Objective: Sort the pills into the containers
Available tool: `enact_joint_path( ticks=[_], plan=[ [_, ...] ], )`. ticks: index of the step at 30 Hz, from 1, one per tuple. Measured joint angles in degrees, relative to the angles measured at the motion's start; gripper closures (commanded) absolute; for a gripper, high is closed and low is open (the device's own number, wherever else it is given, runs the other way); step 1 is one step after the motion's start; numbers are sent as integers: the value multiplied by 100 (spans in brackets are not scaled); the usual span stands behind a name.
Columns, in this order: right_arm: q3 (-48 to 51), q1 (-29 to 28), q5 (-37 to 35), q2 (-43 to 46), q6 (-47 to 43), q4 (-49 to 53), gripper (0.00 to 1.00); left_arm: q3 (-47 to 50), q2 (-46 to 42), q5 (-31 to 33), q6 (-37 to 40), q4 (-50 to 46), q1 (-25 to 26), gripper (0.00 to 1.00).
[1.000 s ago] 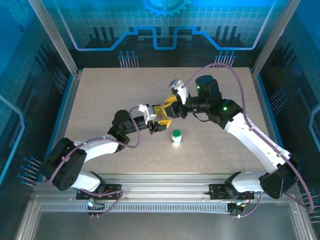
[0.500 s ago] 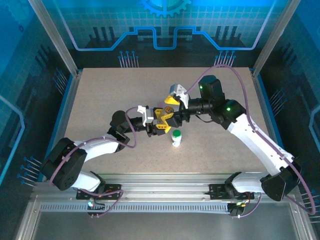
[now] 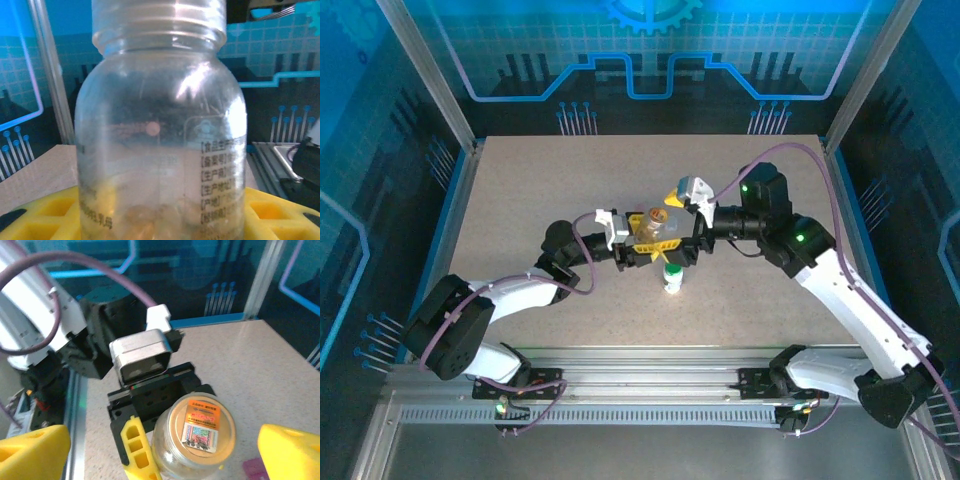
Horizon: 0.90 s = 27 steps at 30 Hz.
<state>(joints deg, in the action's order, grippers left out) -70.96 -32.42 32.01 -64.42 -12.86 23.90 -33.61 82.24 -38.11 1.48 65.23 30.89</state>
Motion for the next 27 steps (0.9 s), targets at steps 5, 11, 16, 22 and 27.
enact_joint_path(
  ticks=[5, 11, 16, 22, 27],
  plan=[
    [114, -11, -957, 105, 949, -625, 7, 0, 0, 686, 205, -280, 0, 100],
    [-376, -216, -2168, -378, 2341, -627, 16, 0, 0, 1311, 463, -614, 0, 100],
    [-1108, -424, -2767, -966, 3165, -229, 19, 0, 0, 1803, 603, -717, 0, 100],
    [-1652, -592, -3163, -1554, 3499, 273, 19, 0, 0, 2122, 662, -758, 0, 100],
    [-1720, -651, -3335, -1906, 3587, 573, 19, 0, 0, 2249, 739, -758, 0, 100]
  ],
)
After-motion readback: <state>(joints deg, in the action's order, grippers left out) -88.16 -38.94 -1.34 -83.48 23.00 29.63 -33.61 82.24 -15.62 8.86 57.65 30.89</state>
